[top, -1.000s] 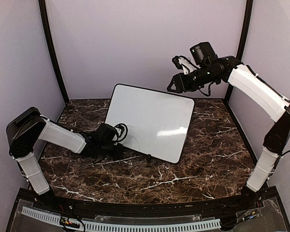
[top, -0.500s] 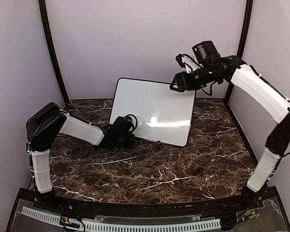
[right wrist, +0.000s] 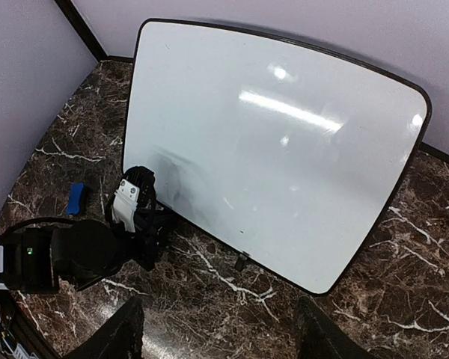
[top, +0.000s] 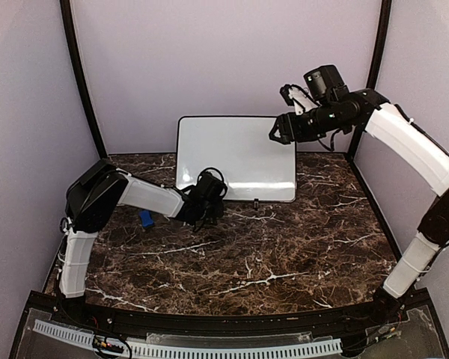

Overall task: Erase the whiteboard
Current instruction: Move the whiteboard to the center of the board.

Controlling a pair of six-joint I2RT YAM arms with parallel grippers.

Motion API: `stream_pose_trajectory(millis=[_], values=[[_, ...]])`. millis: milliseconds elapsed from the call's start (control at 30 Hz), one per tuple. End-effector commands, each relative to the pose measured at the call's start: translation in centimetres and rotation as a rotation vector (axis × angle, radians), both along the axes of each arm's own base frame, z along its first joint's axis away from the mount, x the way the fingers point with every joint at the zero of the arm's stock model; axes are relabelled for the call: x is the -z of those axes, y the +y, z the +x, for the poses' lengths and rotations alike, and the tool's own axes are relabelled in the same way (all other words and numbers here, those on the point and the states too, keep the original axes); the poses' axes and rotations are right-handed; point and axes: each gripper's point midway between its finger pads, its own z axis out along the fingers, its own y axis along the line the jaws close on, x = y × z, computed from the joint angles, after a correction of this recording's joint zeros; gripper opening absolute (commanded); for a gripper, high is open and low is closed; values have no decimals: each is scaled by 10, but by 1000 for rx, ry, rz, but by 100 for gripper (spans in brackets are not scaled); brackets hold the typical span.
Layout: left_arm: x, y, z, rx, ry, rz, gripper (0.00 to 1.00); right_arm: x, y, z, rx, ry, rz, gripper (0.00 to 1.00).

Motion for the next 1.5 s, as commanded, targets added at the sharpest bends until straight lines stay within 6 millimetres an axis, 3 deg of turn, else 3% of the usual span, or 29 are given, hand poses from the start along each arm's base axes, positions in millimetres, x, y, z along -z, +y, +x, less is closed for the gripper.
stream_pose_trajectory(millis=[0,67,100,133,167,200,367,500,767,933,1067,1100,1333,1367,1400,1433,1467], values=[[13,-10,-1,-69,61,-75,0,-14,-6,1,29,-45,34,65],[16,-20,1,-57,70,-94,0,-13,-6,1,30,-43,35,66],[8,-32,6,-39,61,-120,0,-12,-6,1,30,-42,34,66],[19,-38,3,-19,79,-98,0,-12,-6,0,28,-41,36,66],[10,-50,8,-6,62,-112,0,-13,-6,0,27,-42,39,66],[19,-58,2,19,75,-83,0,-13,-6,-1,27,-42,40,66],[20,-96,-2,82,61,-93,0,-12,-9,-3,32,-48,37,66],[27,-110,-6,108,72,-67,0,-11,-12,-4,35,-52,31,66],[23,-138,-17,165,24,-14,0,-11,-12,-5,34,-59,31,66],[27,-148,-24,197,38,-29,8,-10,-12,-6,35,-56,33,66],[27,-150,-27,215,41,-23,23,-9,-14,-6,38,-57,29,67],[27,-150,-28,217,40,-21,33,-9,-14,-7,38,-58,27,67],[3,-146,-36,253,-2,-75,70,-8,-16,-7,41,-67,20,73],[8,-142,-42,269,7,-66,73,-8,-17,-7,40,-67,18,79],[-8,-144,-41,280,-21,-95,80,-8,-17,-8,38,-69,18,95],[-1,-138,-47,289,-6,-85,84,-7,-18,-9,35,-73,16,98],[-20,-140,-48,305,-37,-109,89,-8,-22,-7,53,-88,6,99]])
